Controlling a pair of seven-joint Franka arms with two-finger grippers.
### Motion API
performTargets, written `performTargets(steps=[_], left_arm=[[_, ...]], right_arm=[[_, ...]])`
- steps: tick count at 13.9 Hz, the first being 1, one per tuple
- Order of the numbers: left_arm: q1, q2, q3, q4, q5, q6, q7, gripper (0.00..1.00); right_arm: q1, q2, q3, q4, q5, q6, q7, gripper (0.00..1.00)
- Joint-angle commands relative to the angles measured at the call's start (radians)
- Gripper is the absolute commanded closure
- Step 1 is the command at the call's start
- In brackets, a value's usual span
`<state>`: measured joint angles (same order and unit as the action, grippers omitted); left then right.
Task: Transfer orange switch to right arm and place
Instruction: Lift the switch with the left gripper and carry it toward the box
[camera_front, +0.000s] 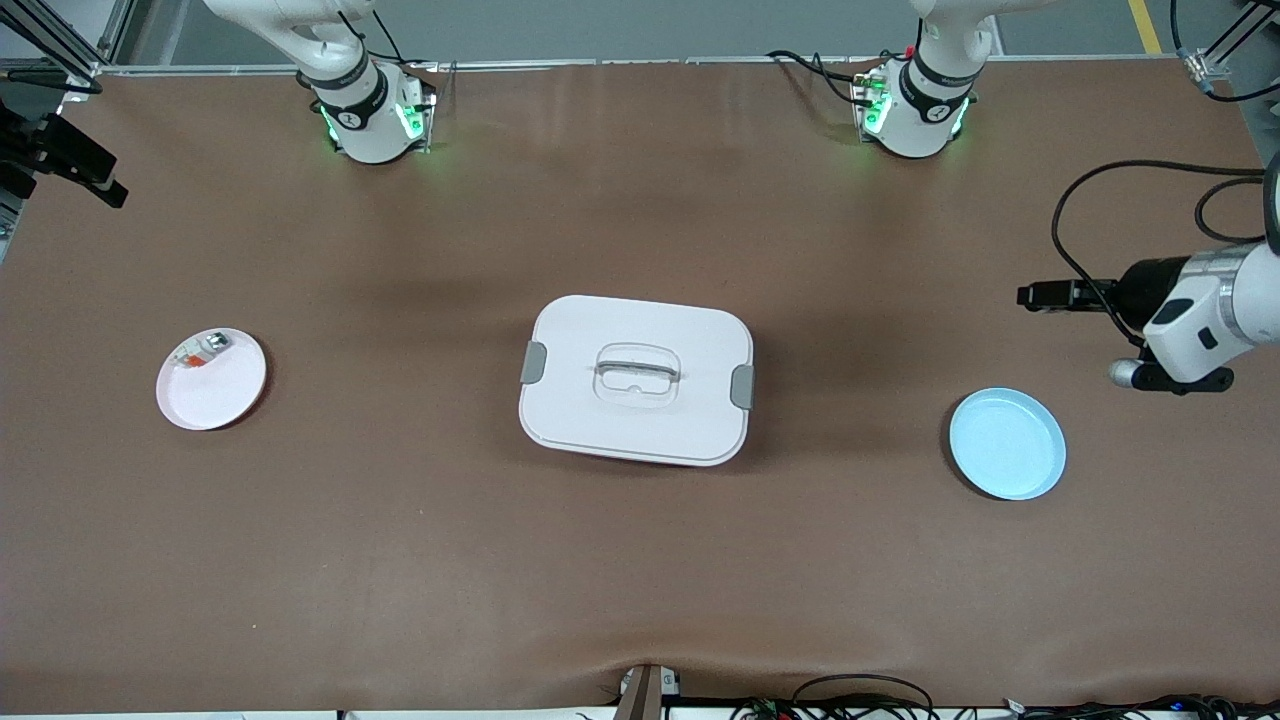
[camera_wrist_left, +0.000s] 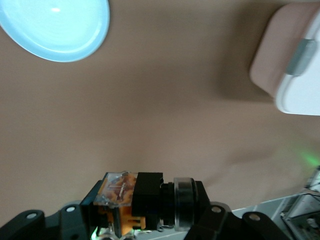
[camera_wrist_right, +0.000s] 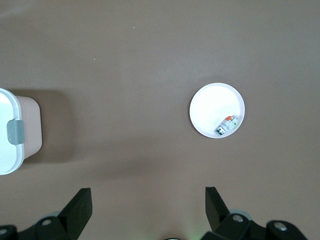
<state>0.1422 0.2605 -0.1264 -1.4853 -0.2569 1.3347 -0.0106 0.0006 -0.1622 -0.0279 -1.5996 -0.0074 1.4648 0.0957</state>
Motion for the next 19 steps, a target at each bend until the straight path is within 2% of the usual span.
performTargets(steps=[1, 7, 12, 17, 19], left_arm=[[0.002, -0.035, -0.021, 0.022, -0.094, -0.029, -0.096, 0.69], [0.004, -0.066, -0.166, 0.074, -0.260, -0.029, -0.464, 0.69], [-0.003, -0.061, -0.281, 0.144, -0.406, 0.006, -0.901, 0.69], [-0.001, -0.060, -0.453, 0.145, -0.450, 0.288, -1.418, 0.69], [-0.004, -0.052, -0.510, 0.143, -0.449, 0.389, -1.497, 0.69]], right_arm=[[-0.004, 0.003, 0.003, 0.010, -0.009, -0.008, 0.012, 0.00], [-0.001, 0.001, 0.008, 0.015, -0.016, -0.004, 0.012, 0.00], [0.001, -0.002, 0.009, 0.023, 0.000, 0.017, 0.013, 0.00], [-0.014, 0.009, 0.002, 0.041, 0.050, 0.034, 0.012, 0.00], [-0.005, 0.026, 0.005, 0.055, 0.047, 0.028, -0.001, 0.00]])
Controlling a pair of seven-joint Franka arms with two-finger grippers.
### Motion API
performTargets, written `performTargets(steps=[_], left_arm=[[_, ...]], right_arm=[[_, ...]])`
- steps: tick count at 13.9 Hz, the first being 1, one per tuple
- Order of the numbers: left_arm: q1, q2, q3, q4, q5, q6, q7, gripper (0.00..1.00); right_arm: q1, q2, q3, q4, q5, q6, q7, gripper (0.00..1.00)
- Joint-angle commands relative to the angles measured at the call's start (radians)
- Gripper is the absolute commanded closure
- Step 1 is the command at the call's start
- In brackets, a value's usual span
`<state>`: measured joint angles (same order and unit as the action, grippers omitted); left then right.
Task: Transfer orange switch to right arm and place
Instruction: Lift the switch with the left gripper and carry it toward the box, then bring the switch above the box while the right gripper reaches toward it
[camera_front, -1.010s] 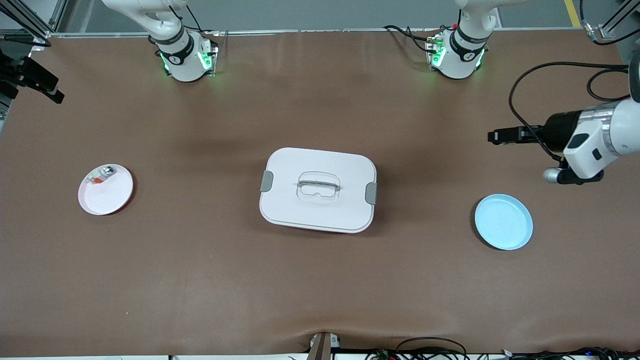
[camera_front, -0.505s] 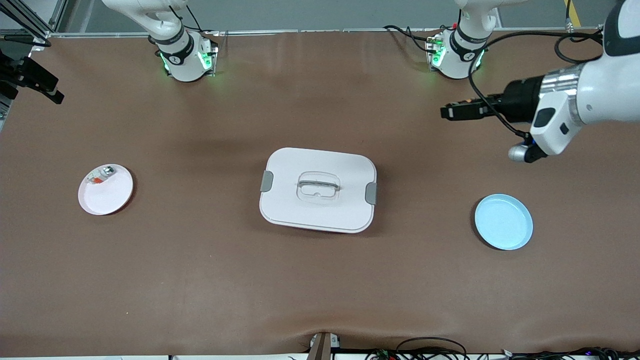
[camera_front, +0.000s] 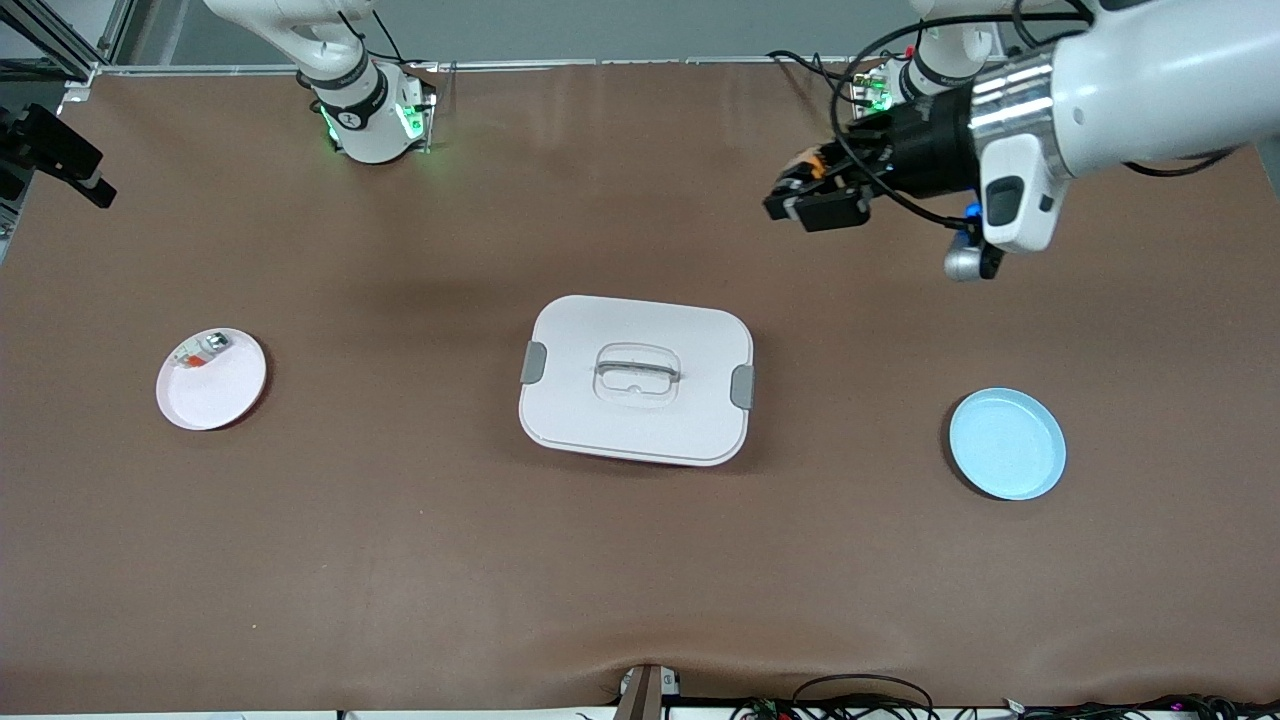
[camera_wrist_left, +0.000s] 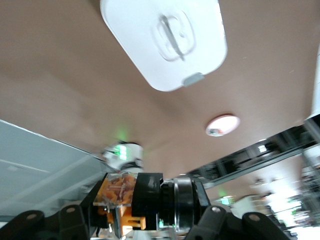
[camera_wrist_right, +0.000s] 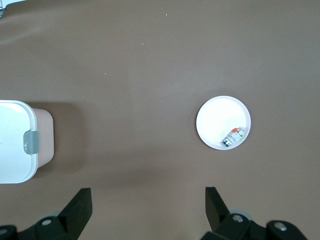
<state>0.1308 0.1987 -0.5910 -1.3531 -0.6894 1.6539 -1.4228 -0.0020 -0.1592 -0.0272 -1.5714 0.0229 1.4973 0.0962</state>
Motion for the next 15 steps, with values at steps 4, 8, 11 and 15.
performTargets(steps=[4, 8, 11, 15], left_arm=[[-0.072, 0.031, -0.076, 0.006, -0.015, 0.208, -0.218, 0.69], [-0.190, 0.080, -0.075, 0.005, 0.004, 0.424, -0.338, 0.69], [-0.267, 0.120, -0.072, 0.005, 0.080, 0.491, -0.421, 0.69], [-0.355, 0.188, -0.069, 0.005, 0.188, 0.573, -0.527, 0.69]], right_arm=[[0.020, 0.023, 0.009, 0.028, 0.026, -0.002, 0.005, 0.00], [0.080, 0.017, 0.013, 0.027, 0.031, -0.018, -0.001, 0.00], [0.089, 0.013, 0.009, 0.013, 0.207, -0.063, 0.019, 0.00], [0.099, 0.013, 0.012, -0.032, 0.464, -0.016, 0.026, 0.00]])
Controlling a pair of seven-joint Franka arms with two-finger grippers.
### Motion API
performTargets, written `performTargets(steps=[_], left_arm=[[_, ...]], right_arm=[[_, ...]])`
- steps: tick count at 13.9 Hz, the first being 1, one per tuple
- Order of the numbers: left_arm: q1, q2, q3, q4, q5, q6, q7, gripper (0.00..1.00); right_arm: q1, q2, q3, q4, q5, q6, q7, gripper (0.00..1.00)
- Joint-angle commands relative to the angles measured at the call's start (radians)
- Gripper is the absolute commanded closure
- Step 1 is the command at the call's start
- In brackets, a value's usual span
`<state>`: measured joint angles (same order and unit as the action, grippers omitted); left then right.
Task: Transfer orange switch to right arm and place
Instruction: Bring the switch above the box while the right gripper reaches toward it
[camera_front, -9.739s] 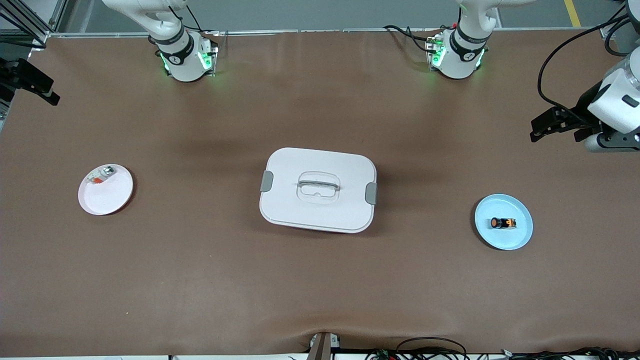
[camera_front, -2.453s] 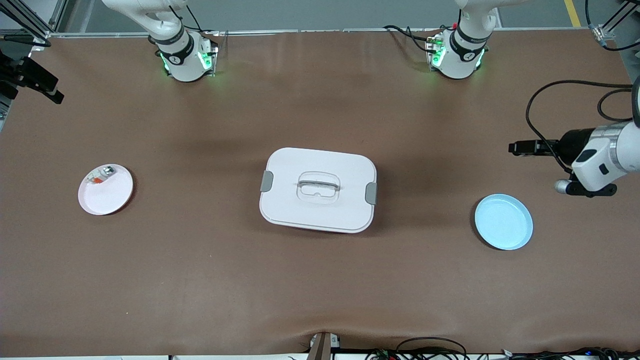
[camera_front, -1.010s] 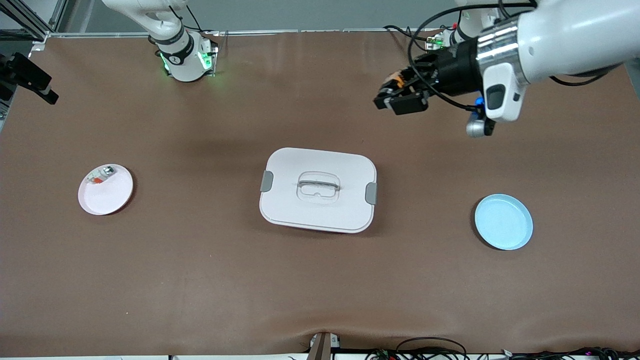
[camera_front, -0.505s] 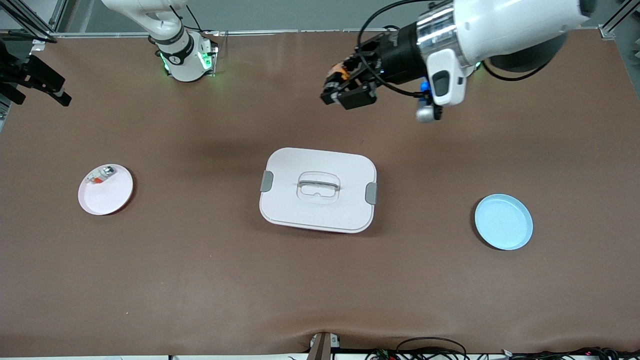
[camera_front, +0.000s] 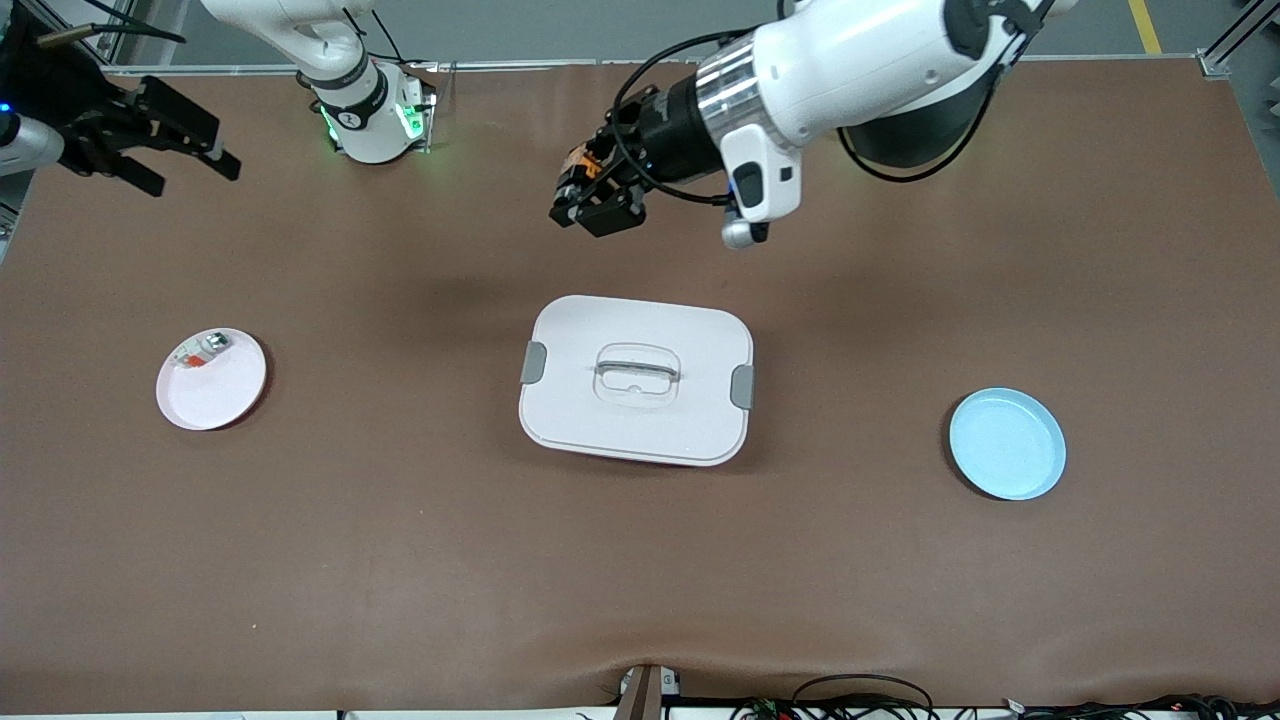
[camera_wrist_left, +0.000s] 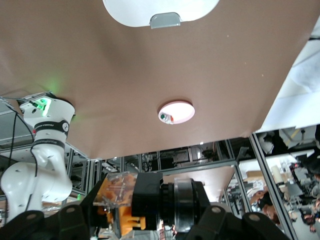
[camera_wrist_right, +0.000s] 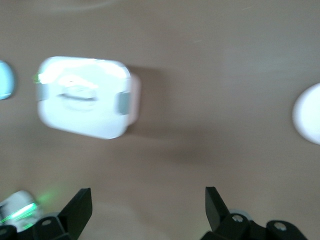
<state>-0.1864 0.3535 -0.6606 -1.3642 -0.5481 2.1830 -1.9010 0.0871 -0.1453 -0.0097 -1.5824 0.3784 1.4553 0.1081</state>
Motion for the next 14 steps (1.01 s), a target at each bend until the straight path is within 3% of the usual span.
performTargets(steps=[1, 5, 10, 14], left_arm=[[-0.059, 0.053, 0.004, 0.016, 0.074, 0.072, -0.070, 0.69], [-0.131, 0.113, 0.016, 0.019, 0.203, 0.172, -0.177, 0.69], [-0.137, 0.114, 0.021, 0.019, 0.204, 0.181, -0.181, 0.69], [-0.137, 0.111, 0.021, 0.020, 0.204, 0.181, -0.181, 0.69]], right_arm=[[0.025, 0.000, -0.001, -0.030, 0.128, 0.058, 0.022, 0.00], [0.094, 0.000, 0.000, -0.102, 0.270, 0.195, 0.151, 0.00], [0.128, 0.006, 0.000, -0.215, 0.410, 0.345, 0.176, 0.00], [0.203, 0.003, 0.001, -0.275, 0.465, 0.450, 0.180, 0.00]])
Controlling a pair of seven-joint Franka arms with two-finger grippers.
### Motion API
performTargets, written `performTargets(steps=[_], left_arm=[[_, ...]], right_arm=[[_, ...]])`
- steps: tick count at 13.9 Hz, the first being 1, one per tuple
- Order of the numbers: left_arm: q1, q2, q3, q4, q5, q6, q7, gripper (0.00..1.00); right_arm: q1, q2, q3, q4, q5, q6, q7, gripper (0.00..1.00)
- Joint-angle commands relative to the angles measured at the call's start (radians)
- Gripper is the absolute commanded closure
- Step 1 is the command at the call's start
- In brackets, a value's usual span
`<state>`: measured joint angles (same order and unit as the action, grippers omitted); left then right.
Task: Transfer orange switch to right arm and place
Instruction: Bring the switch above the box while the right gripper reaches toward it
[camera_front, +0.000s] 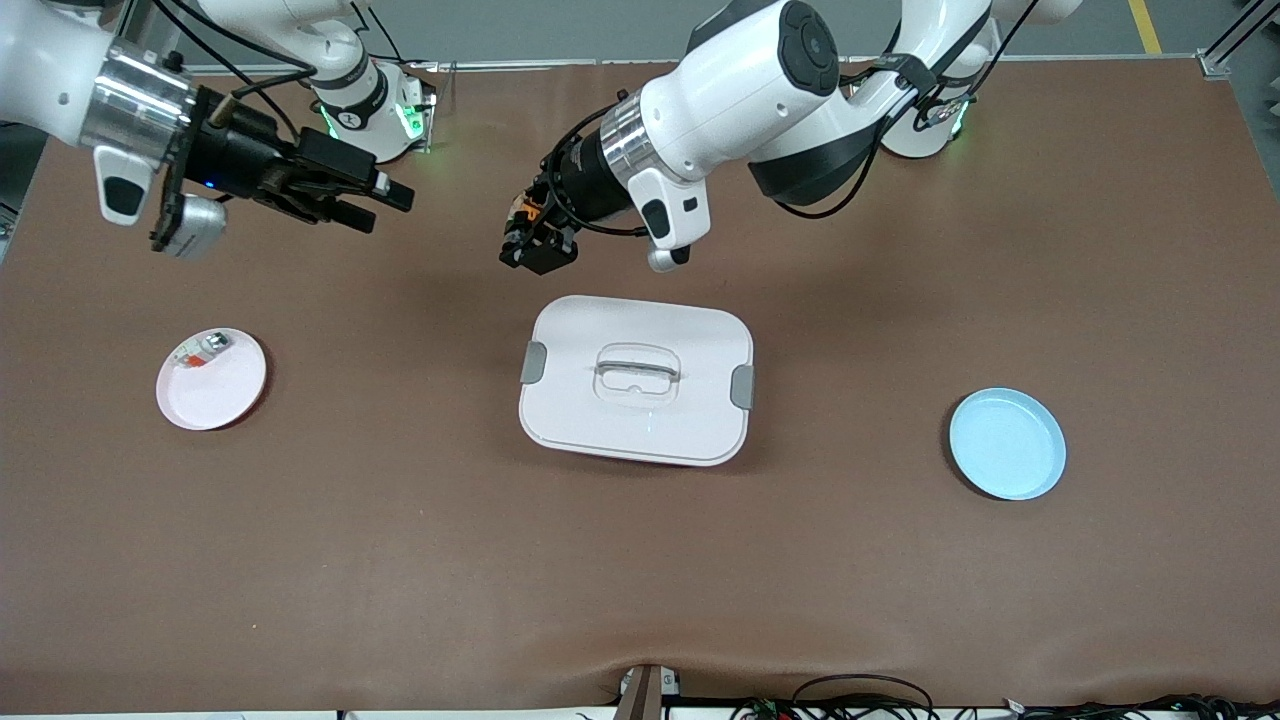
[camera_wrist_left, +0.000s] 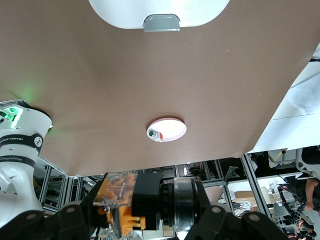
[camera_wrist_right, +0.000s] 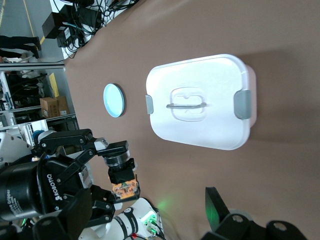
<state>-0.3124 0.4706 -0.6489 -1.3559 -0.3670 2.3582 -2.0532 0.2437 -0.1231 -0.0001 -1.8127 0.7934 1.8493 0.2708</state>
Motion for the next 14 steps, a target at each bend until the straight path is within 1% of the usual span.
performTargets(steps=[1, 4, 7, 9, 14], left_arm=[[-0.010, -0.006, 0.009, 0.012, 0.023, 0.007, -0.028, 0.69], [-0.010, -0.006, 0.009, 0.011, 0.025, 0.006, -0.028, 0.69], [-0.010, -0.006, 0.009, 0.009, 0.025, 0.006, -0.028, 0.69], [-0.010, -0.006, 0.009, 0.009, 0.025, 0.006, -0.028, 0.69], [-0.010, -0.004, 0.009, 0.009, 0.033, 0.007, -0.028, 0.69]], right_arm=[[0.066, -0.020, -0.009, -0.062, 0.061, 0.092, 0.016, 0.00], [0.127, -0.009, -0.009, -0.088, 0.063, 0.151, -0.022, 0.00], [0.146, 0.010, -0.009, -0.088, 0.063, 0.165, -0.027, 0.00], [0.167, 0.011, -0.009, -0.102, 0.063, 0.200, -0.024, 0.00], [0.180, 0.022, -0.009, -0.108, 0.063, 0.211, -0.027, 0.00]])
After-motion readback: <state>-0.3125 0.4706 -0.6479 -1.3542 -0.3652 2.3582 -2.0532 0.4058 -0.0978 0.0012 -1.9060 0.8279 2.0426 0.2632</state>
